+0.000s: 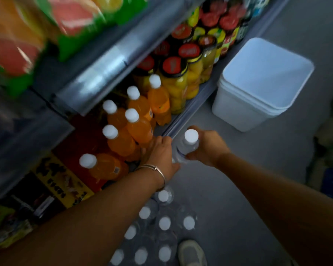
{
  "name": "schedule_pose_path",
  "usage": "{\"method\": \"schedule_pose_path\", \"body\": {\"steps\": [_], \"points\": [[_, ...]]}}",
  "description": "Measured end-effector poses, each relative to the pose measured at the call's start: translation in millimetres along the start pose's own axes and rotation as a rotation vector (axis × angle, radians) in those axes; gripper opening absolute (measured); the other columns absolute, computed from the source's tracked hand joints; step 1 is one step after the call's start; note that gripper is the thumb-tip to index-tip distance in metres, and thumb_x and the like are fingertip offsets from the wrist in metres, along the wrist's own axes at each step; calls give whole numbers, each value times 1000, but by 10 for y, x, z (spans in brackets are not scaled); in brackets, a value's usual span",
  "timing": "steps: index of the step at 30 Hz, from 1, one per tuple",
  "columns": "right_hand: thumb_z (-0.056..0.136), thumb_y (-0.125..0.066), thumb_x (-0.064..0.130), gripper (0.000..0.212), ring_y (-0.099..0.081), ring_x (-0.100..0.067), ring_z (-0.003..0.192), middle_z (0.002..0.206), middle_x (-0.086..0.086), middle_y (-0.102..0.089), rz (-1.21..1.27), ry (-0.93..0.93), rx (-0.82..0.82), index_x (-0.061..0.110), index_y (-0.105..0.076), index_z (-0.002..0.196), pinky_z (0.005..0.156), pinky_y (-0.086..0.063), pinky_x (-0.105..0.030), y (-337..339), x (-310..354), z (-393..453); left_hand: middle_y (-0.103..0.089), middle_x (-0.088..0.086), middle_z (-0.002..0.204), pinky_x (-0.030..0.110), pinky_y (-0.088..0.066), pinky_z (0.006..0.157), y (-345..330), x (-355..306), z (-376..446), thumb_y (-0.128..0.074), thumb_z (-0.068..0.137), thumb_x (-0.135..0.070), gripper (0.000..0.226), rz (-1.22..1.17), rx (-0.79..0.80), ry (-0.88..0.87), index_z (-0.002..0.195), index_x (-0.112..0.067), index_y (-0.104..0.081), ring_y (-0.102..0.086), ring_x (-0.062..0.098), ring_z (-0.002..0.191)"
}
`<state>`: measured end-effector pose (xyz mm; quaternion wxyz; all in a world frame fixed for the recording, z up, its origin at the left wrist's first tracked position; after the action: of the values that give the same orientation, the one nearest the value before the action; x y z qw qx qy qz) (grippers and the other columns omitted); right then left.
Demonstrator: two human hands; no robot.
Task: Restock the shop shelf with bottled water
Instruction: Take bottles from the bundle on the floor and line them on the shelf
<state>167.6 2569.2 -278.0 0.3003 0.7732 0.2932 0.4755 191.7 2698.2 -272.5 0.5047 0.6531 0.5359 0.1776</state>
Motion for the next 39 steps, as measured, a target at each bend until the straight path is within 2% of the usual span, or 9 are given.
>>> {"method": "schedule_pose_path", "body": {"steps": [5,10,14,18,20,23,28,33,39], "points": [[63,-84,27,59,-59,-26,104,113,-6,-65,79,82,-41,20,-56,114,85,-50,-38,900,822,-635,-43,8,126,41,-38,98,964,-291,-649,-73,72,-38,60,-9,-36,-14,118,-13,-44,-42,28,121],[71,-79,24,47,-52,-10,90,96,6,-56,83,218,-41,16,-59,113,70,-35,-16,1979,1861,-1401,-61,8,114,42,-48,89,2255,-624,-1456,-72,66,-36,51,-78,-135,-101,111,-18,-55,-57,29,110],[71,-79,23,45,-53,-10,90,97,4,-58,11,307,-38,17,-59,111,69,-36,-15,2850,2770,-2024,-62,10,113,33,-48,87,3307,-871,-2154,-75,71,-28,40,-61,-136,-152,104,-13,-59,-58,27,109],[70,-79,17,30,-53,-6,73,82,8,-57,12,389,-64,24,-53,83,53,-36,-9,3681,3653,-2692,-64,2,104,25,-42,75,4345,-1150,-2956,-75,66,-44,51,-54,-155,-221,102,-12,-58,-60,18,103],[71,-78,11,32,-48,3,60,70,13,-53,26,426,-82,27,-51,70,48,-35,-4,4062,4071,-3040,-62,0,104,27,-40,78,4847,-1279,-3378,-75,74,-31,45,-39,-192,-239,109,-8,-58,-58,15,102],[70,-77,8,23,-56,-7,64,67,9,-58,29,479,-109,21,-58,70,53,-40,-10,4579,4681,-3517,-59,-2,90,29,-42,77,5569,-1396,-3959,-75,76,-26,31,-23,-268,-260,96,-11,-58,-55,16,90],[72,-72,8,13,-58,-12,64,74,0,-64,99,631,-171,15,-63,78,58,-42,-22,5257,5598,-4204,-64,12,109,32,-48,89,6571,-1448,-4787,-78,73,-28,52,-65,-413,-229,114,-3,-57,-61,26,102],[46,-73,26,41,-54,-14,62,69,-3,-62,169,762,-198,7,-66,81,46,-38,-16,5734,6299,-4525,-68,14,103,36,-48,90,7328,-1517,-5410,-76,74,-25,43,-65,-515,-224,106,0,-63,-62,23,94],[43,-71,36,58,-54,-21,71,80,-13,-62,205,941,-209,1,-68,89,66,-38,-30,6219,7118,-4658,-69,9,101,40,-48,98,8080,-1459,-5911,-77,72,-25,32,-168,-652,-168,98,-10,-65,-63,26,102]]}}
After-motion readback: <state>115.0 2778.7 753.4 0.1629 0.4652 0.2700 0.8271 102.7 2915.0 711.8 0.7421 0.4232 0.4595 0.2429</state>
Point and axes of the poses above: each hand's wrist, its own z-axis towards the middle knuckle, its own y-axis out of the back of the hand, x = y × z, the point moved 6 cm from there along z, towards the middle knuckle
